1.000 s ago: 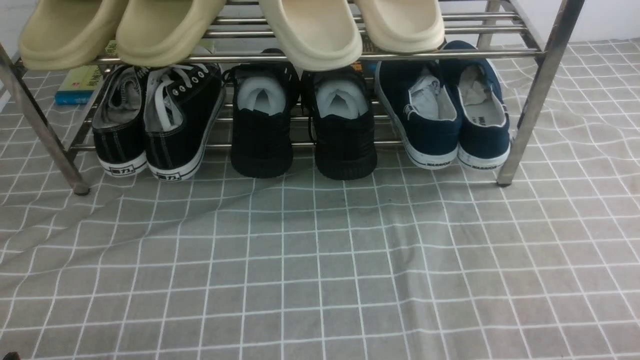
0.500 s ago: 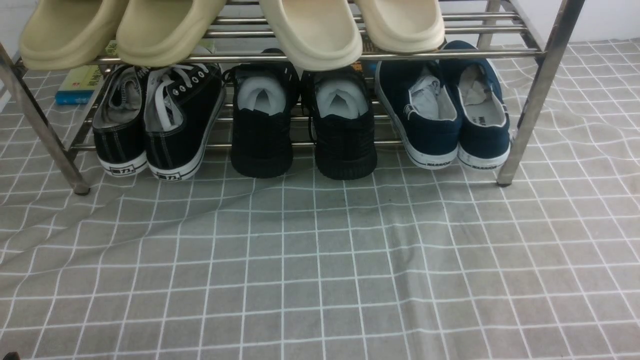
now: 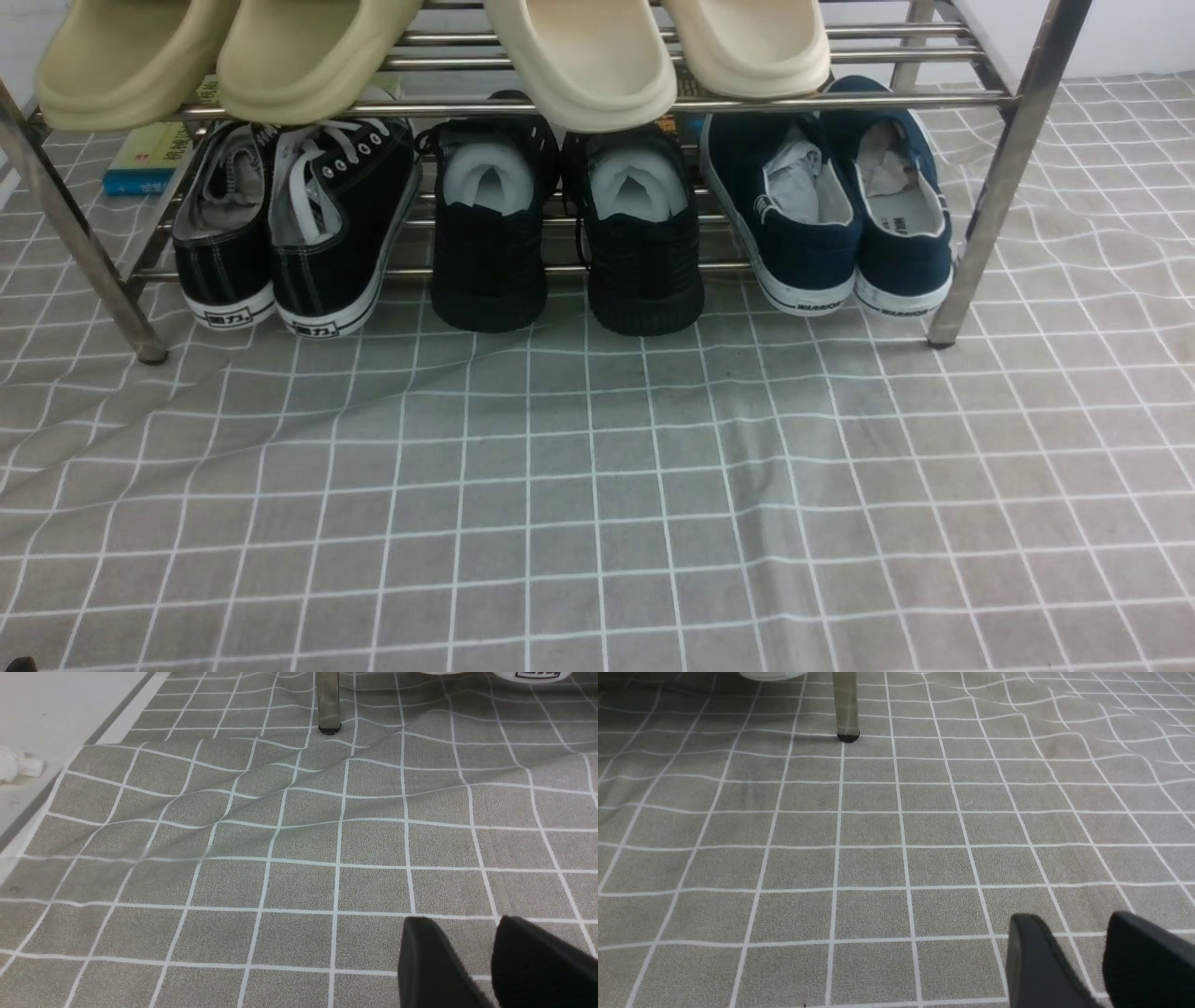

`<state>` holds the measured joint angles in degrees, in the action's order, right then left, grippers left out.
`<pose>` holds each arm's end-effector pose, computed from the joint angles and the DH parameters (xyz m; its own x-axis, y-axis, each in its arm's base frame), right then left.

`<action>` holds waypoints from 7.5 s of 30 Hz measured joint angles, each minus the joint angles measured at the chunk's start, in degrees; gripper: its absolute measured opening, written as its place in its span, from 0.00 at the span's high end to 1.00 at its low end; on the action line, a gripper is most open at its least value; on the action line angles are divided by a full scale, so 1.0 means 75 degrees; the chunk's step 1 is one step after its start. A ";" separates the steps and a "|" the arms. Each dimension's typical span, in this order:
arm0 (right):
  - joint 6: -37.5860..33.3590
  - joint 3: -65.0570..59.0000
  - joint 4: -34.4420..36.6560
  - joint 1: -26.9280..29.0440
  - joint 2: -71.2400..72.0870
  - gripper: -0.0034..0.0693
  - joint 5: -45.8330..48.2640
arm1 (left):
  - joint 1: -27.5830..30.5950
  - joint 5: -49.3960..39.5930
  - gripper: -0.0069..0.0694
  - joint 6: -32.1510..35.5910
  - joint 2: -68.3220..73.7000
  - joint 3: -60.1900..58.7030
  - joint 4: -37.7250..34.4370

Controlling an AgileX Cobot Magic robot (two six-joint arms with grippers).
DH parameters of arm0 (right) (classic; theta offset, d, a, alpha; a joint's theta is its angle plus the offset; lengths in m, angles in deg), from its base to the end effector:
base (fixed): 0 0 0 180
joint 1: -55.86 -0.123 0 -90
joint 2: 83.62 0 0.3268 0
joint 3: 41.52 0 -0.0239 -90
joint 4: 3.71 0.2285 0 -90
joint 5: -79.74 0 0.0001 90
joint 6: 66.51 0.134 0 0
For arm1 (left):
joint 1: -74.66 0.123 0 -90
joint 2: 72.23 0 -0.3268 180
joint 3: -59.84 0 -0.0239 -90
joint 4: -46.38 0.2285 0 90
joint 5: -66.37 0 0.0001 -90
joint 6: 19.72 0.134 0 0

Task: Take the shoes off the shelf with your hand from the grey coffee tablecloth.

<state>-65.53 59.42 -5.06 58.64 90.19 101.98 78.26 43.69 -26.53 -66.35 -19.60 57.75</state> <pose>0.0285 -0.0026 0.1606 -0.3004 0.0099 -0.9538 0.0556 0.9984 -0.0072 0.0273 0.0119 0.1585 -0.3098 0.0450 -0.9497 -0.1152 0.9897 0.0845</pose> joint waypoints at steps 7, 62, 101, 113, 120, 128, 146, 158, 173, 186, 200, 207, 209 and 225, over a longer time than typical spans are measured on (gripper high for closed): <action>0.0382 0.0000 0.0406 0.0000 0.0000 0.62 -0.0138 | 0.0000 0.0000 0.59 0.0000 0.0000 0.0000 0.0000; -0.2426 1.2124 0.1852 -0.3305 -1.3518 0.30 0.3518 | 0.0000 0.0000 0.59 0.0000 0.0000 0.0000 0.0000; -0.2426 1.3256 0.0707 -0.3492 -1.4106 0.90 0.4624 | 0.0000 0.0000 0.59 0.0000 0.0000 0.0000 0.0000; -0.2063 1.3241 0.1141 -0.3682 -1.1962 0.90 0.6726 | 0.0000 0.0000 0.59 0.0000 0.0000 0.0000 0.0000; -0.1484 1.2927 0.1334 -0.3682 -1.1127 0.90 0.6727 | 0.0000 0.0000 0.59 0.0000 0.0000 0.0000 0.0000; -0.1374 1.1201 0.2442 -0.3682 -0.9401 0.90 0.6700 | 0.0000 0.0000 0.59 0.0000 0.0000 0.0000 0.0000; -0.0645 0.9892 0.2214 -0.6094 -1.0539 0.90 0.6058 | 0.0000 0.0000 0.59 0.0000 0.0000 0.0000 0.0000; 0.0286 0.9892 0.0875 -0.6497 -1.2069 0.90 0.4650 | 0.0000 0.0000 0.59 0.0000 0.0000 0.0000 0.0000; 0.0608 0.9892 0.0712 -0.6497 -1.2185 0.90 0.3864 | 0.0000 0.0000 0.59 0.0000 0.0000 0.0000 0.0000; 0.0610 1.0040 0.1260 -0.6493 -1.2657 0.46 0.3589 | 0.0000 0.0000 0.59 0.0000 0.0000 0.0000 0.0000; 0.0922 1.1966 -0.0261 -0.4332 -1.2771 0.24 0.4632 | 0.0000 0.0000 0.59 0.0000 0.0000 0.0000 0.0000; 0.0680 1.1973 -0.0498 -0.3355 -1.3709 0.24 0.3193 | 0.0000 0.0000 0.59 0.0000 0.0000 0.0000 0.0000; 0.0623 1.1973 -0.0779 -0.3277 -1.4009 0.24 0.2953 | 0.0000 0.0000 0.59 0.0000 0.0000 0.0000 0.0000; 0.0735 1.2145 -0.1716 -0.3359 -1.4867 0.90 0.3127 | 0.0000 0.0000 0.59 0.0000 0.0000 0.0000 0.0000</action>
<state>-60.01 150.51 -17.93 33.45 -21.31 125.44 78.26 43.69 -26.53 -66.35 -19.60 57.75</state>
